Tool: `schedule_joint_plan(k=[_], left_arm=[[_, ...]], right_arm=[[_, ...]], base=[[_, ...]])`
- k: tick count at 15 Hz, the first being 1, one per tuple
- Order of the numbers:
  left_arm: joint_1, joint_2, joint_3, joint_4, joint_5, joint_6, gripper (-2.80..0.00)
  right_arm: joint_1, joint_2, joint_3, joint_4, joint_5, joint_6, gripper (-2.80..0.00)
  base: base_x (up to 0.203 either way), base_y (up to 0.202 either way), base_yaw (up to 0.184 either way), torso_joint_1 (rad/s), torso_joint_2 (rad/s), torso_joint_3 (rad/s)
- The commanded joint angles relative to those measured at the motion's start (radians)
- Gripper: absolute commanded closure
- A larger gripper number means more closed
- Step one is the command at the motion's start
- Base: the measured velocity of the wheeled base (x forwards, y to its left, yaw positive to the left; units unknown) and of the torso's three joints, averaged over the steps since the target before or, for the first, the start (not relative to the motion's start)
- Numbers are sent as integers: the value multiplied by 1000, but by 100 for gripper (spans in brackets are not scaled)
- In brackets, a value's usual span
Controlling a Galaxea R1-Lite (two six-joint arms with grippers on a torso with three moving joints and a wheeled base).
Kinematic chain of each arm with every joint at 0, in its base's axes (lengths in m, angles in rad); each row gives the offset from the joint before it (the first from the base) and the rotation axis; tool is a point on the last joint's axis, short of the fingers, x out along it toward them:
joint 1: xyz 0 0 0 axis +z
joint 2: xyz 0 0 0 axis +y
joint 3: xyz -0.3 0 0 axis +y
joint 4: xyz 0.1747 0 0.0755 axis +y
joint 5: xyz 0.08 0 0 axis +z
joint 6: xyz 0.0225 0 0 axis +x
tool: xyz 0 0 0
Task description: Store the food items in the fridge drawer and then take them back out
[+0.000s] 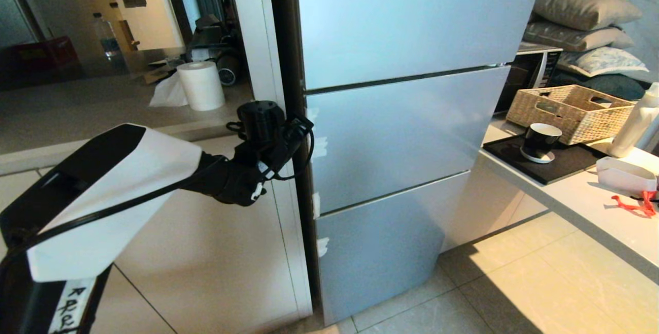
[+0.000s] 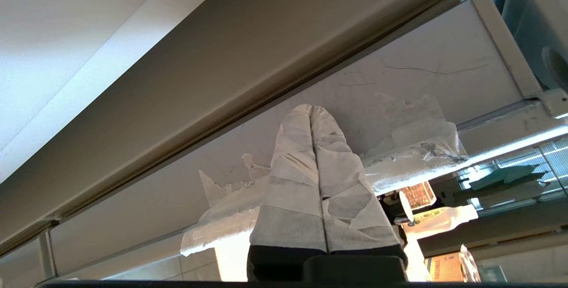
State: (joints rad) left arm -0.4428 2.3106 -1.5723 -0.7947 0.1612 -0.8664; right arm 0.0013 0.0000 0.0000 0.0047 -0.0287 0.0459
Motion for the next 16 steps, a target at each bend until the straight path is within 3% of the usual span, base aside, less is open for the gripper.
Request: schedule_joint_plan(k=[1,8,16], left_arm=[[-10,-14,12,-3,-6,-5,0],[-26,-40,98,-59,-67,-5,0],[-42,-77,156,-65,-91,-6,0]], right_arm=[[0,2,0,0,0,0,0],[0,1,0,0,0,0,0],[0,0,0,0,0,0,0]], base=[[0,0,0,0,0,0],[0,0,0,0,0,0],[0,0,0,0,0,0]])
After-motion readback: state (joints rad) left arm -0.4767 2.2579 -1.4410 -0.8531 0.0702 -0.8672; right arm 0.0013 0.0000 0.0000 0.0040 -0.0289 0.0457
